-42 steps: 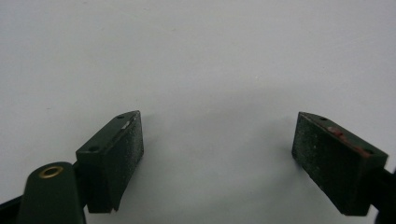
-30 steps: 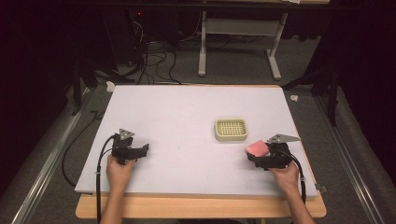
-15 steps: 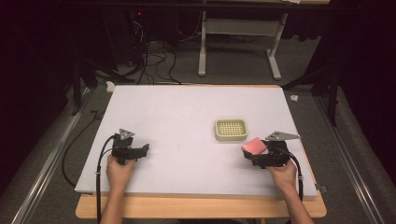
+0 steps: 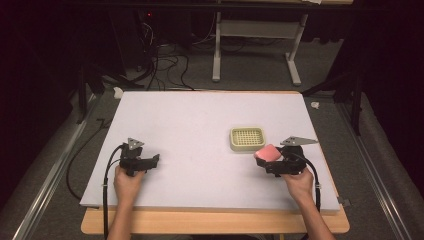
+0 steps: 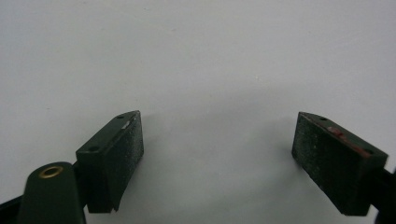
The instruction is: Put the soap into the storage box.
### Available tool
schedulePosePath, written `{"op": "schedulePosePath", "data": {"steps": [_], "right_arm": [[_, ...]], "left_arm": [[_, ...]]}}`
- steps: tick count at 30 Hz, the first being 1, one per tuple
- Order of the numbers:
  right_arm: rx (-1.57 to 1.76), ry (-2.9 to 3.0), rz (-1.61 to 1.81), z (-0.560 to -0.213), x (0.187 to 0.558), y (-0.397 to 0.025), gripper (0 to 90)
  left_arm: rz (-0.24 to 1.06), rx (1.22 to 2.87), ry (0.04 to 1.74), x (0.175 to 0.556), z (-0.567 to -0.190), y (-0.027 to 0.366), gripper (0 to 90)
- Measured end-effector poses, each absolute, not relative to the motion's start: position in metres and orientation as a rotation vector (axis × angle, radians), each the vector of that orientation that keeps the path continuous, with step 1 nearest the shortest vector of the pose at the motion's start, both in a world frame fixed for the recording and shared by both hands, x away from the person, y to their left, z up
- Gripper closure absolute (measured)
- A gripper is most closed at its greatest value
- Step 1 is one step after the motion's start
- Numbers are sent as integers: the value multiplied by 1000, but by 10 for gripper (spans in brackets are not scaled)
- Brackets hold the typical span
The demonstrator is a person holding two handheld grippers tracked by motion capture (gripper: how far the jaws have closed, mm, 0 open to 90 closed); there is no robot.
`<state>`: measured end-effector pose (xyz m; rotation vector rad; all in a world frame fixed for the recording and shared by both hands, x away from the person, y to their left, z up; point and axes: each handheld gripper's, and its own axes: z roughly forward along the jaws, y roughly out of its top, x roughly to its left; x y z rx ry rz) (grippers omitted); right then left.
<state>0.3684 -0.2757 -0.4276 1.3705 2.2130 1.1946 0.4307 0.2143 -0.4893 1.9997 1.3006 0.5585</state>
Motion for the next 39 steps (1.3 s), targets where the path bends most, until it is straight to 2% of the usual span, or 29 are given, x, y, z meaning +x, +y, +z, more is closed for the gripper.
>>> {"op": "schedulePosePath", "data": {"steps": [26, 39], "right_arm": [[1386, 2238, 1203, -411, 392, -254, 136], [1414, 2240, 1184, -414, 405, -242, 136]], "left_arm": [[558, 1999, 1301, 431, -489, 214, 172], [558, 1999, 1300, 431, -489, 214, 172]]}}
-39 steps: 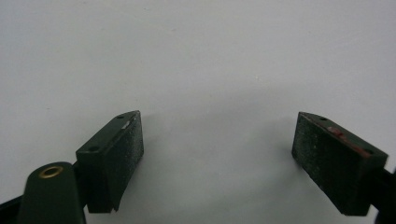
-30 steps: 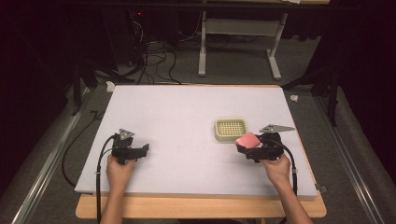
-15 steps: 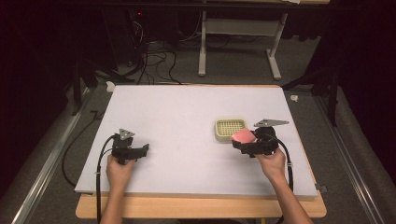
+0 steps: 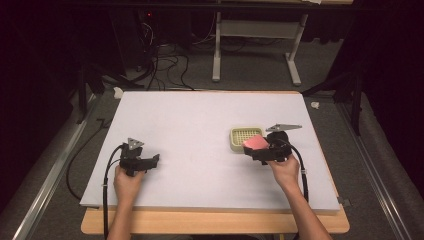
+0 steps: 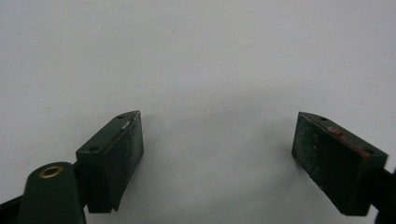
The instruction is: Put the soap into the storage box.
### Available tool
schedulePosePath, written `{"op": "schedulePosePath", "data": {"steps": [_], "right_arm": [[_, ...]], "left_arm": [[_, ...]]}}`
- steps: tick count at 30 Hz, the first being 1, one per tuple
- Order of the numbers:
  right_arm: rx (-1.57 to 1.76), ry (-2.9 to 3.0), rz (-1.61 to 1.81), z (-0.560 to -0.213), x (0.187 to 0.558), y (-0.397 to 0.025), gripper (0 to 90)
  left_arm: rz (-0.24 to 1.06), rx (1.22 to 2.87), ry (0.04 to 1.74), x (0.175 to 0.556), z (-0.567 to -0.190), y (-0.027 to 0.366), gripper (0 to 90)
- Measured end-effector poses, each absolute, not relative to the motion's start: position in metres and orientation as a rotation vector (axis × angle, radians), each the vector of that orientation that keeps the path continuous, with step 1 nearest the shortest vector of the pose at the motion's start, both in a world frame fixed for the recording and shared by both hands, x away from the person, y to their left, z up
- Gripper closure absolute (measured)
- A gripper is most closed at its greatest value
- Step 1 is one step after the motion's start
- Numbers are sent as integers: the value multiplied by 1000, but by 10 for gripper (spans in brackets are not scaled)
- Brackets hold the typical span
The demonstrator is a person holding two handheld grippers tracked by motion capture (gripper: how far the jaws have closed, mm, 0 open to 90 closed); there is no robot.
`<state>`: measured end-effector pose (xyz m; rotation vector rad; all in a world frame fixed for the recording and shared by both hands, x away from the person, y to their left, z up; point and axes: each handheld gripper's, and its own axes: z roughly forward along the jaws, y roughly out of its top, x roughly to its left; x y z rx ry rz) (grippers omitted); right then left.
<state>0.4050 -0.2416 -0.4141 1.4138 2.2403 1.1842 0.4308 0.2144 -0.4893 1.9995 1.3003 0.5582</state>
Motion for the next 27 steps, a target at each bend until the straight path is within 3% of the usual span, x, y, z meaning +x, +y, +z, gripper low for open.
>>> {"op": "schedulePosePath", "data": {"steps": [27], "right_arm": [[1604, 2170, 982, -422, 452, -222, 136]], "left_arm": [[557, 1999, 1300, 431, -489, 214, 172]]}}
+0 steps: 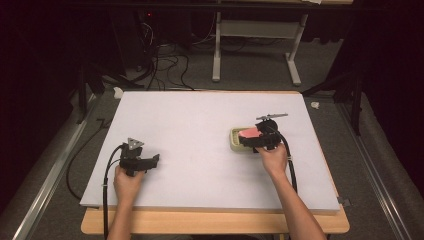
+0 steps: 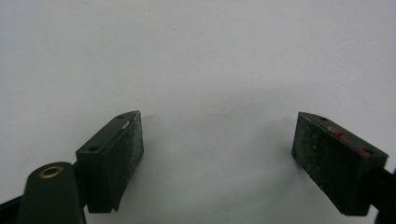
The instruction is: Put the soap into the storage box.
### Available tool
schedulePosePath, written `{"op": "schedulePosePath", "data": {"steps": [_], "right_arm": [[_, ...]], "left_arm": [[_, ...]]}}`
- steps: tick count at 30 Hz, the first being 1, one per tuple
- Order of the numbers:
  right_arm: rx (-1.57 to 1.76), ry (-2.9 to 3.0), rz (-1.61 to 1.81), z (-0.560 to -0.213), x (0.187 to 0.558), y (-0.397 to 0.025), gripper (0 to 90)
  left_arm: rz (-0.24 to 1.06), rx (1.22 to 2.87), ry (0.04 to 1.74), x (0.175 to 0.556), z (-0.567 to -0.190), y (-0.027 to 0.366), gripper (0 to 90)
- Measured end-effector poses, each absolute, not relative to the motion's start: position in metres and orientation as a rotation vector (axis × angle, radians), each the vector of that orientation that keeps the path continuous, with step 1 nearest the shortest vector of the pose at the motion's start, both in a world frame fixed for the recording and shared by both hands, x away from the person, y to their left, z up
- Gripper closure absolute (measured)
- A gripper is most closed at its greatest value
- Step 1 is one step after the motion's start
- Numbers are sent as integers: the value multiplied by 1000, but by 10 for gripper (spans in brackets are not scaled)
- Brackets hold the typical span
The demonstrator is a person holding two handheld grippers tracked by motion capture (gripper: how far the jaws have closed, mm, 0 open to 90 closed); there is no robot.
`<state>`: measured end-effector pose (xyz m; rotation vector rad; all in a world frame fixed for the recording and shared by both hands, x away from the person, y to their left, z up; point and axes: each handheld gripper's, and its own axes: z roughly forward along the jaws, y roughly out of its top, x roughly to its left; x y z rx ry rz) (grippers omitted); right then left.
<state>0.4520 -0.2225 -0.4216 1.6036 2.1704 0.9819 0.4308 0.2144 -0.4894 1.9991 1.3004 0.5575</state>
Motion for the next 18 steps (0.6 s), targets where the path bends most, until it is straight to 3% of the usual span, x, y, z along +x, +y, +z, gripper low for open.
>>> {"op": "schedulePosePath", "data": {"steps": [18], "right_arm": [[1672, 2159, 819, -432, 476, -206, 135]], "left_arm": [[558, 1999, 1300, 431, -489, 214, 172]]}}
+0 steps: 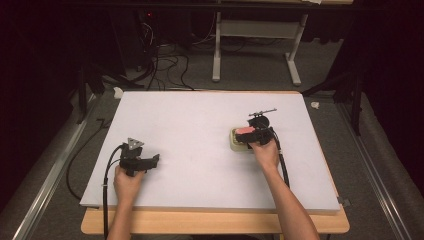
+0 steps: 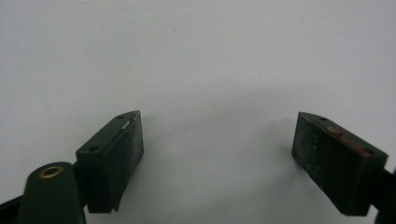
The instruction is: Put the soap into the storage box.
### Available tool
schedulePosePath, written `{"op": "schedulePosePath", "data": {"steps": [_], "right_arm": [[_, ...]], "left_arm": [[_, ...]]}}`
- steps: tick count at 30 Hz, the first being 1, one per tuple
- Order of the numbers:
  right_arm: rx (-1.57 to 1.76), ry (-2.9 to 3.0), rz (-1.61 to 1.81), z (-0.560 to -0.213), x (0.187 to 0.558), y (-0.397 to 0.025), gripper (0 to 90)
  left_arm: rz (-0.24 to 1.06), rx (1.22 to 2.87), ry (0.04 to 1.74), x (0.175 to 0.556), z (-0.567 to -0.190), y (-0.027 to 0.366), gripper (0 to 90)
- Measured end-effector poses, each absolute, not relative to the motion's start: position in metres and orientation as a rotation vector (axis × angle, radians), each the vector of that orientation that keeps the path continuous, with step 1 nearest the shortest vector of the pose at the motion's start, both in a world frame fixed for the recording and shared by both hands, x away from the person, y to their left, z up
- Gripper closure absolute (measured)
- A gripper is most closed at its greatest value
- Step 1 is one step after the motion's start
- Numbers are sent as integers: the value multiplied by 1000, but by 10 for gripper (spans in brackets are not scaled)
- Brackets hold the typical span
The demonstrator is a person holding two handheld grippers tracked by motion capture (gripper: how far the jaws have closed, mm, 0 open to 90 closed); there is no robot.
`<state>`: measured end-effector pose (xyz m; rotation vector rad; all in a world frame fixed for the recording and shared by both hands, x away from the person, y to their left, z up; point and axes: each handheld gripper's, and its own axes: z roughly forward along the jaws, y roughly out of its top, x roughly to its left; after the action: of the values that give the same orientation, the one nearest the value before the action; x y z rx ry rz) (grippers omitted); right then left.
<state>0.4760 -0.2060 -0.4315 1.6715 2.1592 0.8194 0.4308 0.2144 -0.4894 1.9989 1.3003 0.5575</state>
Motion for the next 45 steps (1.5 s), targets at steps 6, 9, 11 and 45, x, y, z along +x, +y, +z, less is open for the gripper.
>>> {"op": "schedulePosePath", "data": {"steps": [6, 9, 11, 45], "right_arm": [[1679, 2161, 778, -437, 479, -204, 135], [1691, 2165, 773, -438, 481, -203, 135], [1702, 2163, 768, -439, 481, -203, 134], [1594, 2112, 855, -421, 469, -209, 140]], "left_arm": [[558, 1999, 1300, 431, -489, 214, 172], [558, 1999, 1300, 431, -489, 214, 172], [558, 1999, 1300, 431, -489, 214, 172], [558, 1999, 1300, 431, -489, 214, 172]]}}
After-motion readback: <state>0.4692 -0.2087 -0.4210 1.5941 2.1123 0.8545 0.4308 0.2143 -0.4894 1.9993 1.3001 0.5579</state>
